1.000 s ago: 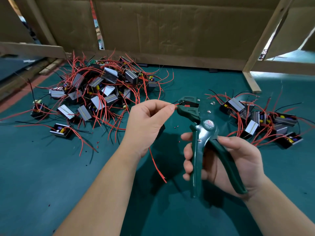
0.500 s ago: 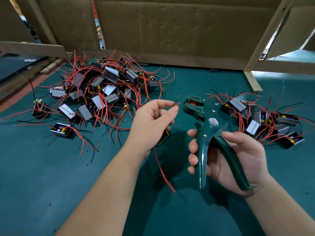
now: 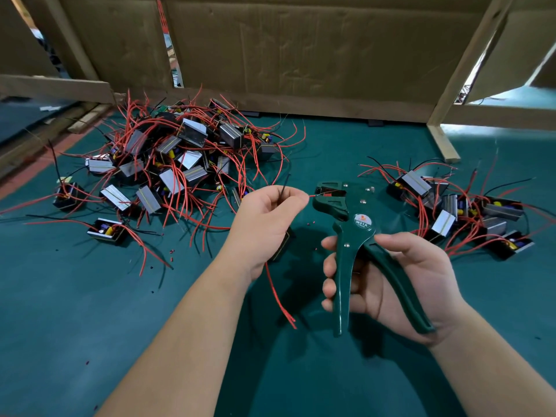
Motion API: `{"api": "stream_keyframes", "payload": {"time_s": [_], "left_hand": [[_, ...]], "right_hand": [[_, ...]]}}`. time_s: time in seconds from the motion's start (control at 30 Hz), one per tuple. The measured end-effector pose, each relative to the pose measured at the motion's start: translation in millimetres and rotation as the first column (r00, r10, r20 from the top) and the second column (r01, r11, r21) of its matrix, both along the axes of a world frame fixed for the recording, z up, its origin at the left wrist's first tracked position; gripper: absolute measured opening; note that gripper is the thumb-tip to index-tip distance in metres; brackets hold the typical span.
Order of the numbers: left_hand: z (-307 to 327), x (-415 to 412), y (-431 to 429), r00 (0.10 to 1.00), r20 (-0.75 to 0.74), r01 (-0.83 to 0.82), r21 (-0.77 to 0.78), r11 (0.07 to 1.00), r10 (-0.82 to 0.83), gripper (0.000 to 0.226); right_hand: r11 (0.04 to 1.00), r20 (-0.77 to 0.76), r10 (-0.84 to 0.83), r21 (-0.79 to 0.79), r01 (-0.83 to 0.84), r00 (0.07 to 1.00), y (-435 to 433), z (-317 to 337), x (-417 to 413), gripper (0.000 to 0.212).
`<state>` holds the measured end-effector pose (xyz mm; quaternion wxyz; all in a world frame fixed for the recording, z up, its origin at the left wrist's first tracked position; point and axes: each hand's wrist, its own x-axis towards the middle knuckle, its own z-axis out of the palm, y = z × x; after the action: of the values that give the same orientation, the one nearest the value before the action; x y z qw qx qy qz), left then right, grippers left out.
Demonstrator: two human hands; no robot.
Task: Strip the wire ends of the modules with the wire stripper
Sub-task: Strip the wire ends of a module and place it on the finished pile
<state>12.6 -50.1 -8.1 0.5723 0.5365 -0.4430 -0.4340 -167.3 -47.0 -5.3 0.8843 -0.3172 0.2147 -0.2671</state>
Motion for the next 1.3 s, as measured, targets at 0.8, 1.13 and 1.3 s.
{"api": "stream_keyframes", "payload": {"time_s": [0.8,1.13,1.3], "left_hand": [[3.3,17.7,-1.0,0.941,0.334,0.062,-0.333,0.941,0.056,0.026],[1.6,18.5,-2.5,0.931,0.358,0.067,-0.357,0.932,0.070,0.021],[-0.6,15.0,-1.6,0.930,0.367,0.095,-0.270,0.958,0.011,0.011]], "right_hand": [[0.973,-0.163,0.055,-0.213,-0.089,0.985,3.5,-3.9,-5.9,0.064],[0.991,-0.200,0.007,-0.132,-0.035,0.980,2.3,-3.5,-3.2,0.066],[0.988,-0.285,-0.110,-0.139,0.072,0.952,7.5,-4.8,5.2,0.065]]}}
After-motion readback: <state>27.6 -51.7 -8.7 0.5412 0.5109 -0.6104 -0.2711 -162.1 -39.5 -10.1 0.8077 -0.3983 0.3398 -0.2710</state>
